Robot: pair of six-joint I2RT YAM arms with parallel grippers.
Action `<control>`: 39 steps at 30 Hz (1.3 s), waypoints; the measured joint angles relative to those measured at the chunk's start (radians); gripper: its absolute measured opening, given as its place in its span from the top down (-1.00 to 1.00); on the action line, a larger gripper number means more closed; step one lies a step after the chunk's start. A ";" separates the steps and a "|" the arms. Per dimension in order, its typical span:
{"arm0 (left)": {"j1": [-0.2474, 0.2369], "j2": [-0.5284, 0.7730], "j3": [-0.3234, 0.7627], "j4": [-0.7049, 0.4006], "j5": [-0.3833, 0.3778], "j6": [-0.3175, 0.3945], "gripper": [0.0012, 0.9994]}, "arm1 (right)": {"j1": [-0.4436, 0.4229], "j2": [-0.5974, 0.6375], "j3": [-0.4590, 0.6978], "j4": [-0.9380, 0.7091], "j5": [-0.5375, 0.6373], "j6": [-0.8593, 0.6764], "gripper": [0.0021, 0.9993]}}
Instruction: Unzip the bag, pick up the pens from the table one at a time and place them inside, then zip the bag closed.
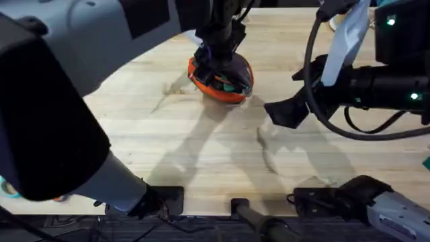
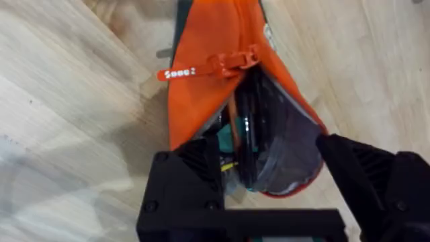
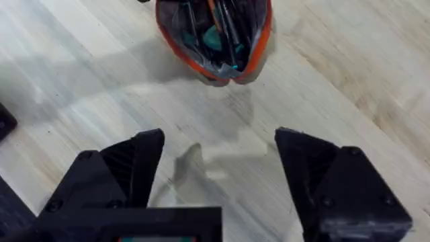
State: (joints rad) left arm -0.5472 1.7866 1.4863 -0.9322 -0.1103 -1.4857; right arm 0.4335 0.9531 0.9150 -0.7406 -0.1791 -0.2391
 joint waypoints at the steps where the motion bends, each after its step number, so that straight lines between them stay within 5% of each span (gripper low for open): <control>1: 0.000 0.000 0.008 -0.003 -0.002 0.012 -0.73 | 0.000 0.000 0.000 0.000 0.000 0.000 -1.00; 9: 0.014 -0.006 0.147 -0.079 -0.031 0.146 -0.84 | 0.000 0.000 0.000 0.000 0.000 0.000 -1.00; 21: 0.080 -0.095 0.224 -0.138 -0.052 0.466 -0.99 | 0.000 0.000 0.000 0.000 0.000 0.000 -1.00; 36: 0.226 -0.095 0.224 -0.415 -0.076 0.534 -0.99 | 0.000 0.000 0.000 0.000 0.000 0.000 -1.00; 39: 0.266 -0.095 0.224 -0.425 -0.093 0.595 -0.99 | 0.000 0.000 0.000 0.000 0.000 0.000 -1.00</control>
State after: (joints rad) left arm -0.2815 1.6917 1.7103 -1.3575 -0.2036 -0.8902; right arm 0.4335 0.9531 0.9150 -0.7406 -0.1791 -0.2390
